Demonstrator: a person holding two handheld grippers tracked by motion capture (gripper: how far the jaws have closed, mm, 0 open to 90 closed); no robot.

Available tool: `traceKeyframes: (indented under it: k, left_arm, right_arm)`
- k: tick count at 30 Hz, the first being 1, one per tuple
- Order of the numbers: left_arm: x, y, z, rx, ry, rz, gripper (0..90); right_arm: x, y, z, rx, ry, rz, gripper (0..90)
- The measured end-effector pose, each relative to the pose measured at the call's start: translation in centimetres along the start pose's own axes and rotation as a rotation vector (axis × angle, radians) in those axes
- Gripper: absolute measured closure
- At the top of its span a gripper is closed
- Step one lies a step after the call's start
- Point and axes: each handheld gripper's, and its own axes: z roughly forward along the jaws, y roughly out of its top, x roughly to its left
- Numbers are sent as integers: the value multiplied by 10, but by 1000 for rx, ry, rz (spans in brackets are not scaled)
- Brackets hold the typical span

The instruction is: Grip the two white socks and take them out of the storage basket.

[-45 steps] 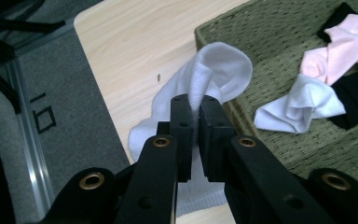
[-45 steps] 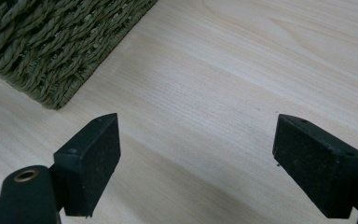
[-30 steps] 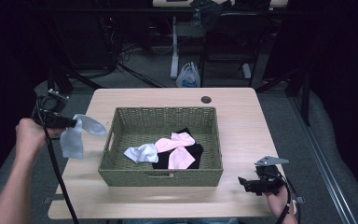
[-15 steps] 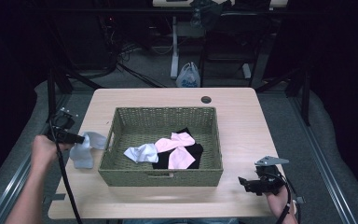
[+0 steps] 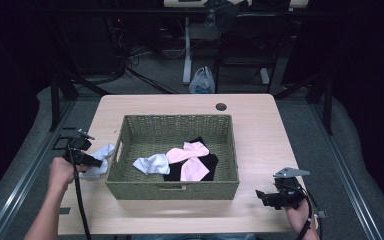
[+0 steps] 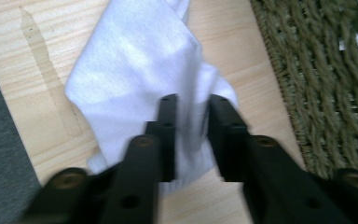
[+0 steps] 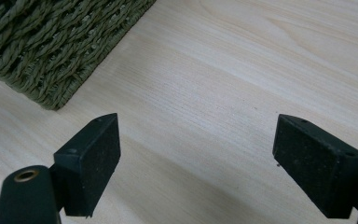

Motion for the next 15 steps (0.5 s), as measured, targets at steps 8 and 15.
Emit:
traceKeyframes:
  k: [8,15]
  left_arm:
    - [-12,6,-57,-114,24,4,329]
    - [-41,19,-108,-207,48,84,167]
  right_arm:
    - [0,0,0,1,-2,-3,147]
    - [1,1,0,0,-3,-2,147]
